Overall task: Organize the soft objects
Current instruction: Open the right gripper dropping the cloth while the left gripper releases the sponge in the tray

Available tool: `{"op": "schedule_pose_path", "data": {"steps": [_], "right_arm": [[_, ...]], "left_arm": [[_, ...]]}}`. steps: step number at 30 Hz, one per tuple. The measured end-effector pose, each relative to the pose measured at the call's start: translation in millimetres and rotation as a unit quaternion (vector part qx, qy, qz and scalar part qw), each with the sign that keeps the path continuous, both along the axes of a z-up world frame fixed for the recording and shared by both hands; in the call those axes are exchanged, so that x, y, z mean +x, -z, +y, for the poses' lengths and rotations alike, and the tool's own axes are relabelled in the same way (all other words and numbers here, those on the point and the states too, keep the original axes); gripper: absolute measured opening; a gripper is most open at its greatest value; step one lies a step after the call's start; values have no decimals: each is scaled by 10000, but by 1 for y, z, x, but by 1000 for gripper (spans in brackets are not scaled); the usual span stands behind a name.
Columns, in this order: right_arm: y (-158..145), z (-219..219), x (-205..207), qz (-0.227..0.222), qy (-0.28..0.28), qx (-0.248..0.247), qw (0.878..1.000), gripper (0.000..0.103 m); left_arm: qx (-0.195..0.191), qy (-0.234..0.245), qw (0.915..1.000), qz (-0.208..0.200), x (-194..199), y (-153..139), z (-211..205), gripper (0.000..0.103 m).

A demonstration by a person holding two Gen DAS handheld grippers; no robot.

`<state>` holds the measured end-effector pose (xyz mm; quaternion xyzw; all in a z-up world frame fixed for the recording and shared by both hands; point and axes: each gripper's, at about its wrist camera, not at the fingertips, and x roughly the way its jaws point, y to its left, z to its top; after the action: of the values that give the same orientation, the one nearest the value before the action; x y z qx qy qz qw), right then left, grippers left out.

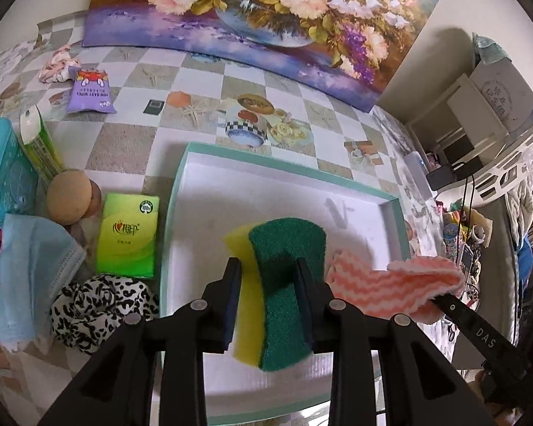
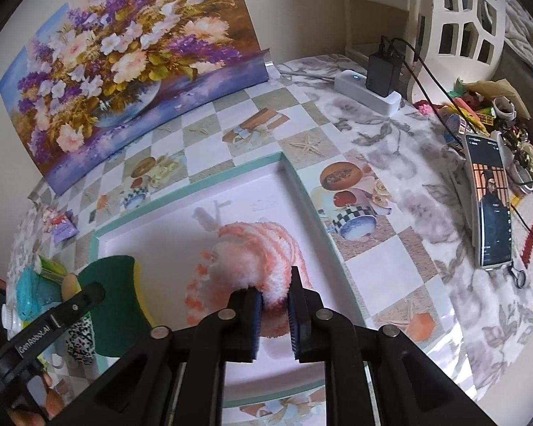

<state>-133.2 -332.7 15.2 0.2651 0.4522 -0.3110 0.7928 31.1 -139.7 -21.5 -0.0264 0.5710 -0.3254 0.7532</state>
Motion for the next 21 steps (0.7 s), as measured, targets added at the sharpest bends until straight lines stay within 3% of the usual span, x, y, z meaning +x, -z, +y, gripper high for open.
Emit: {"op": "schedule_pose_path", "data": {"steps": [3,7,9,11,17,21], "right_arm": [[1,-1,-1,58,15,-1,10000,51],[0,2,-2,19,-45,21,10000,62],[0,4,-2,41,-90,11,10000,68],[1,6,-1,67,-118,16,9999,72],[3,7,0,91,-172,55,9998,103],[3,14,5,21,-398,80,9992,103]], "left_arm": [[33,-5,10000,-90,-2,-7,2,47],[91,-51,9996,-278,-4,-19,6,59],[173,-127,9991,-364,-4,-23,8,76],[329,-215,9979,-514,-4,-25,10,77],[674,-313,9946,-723,-3,-26,17,79],[685,-339,9938,-802,-4,-32,21,79]]}}
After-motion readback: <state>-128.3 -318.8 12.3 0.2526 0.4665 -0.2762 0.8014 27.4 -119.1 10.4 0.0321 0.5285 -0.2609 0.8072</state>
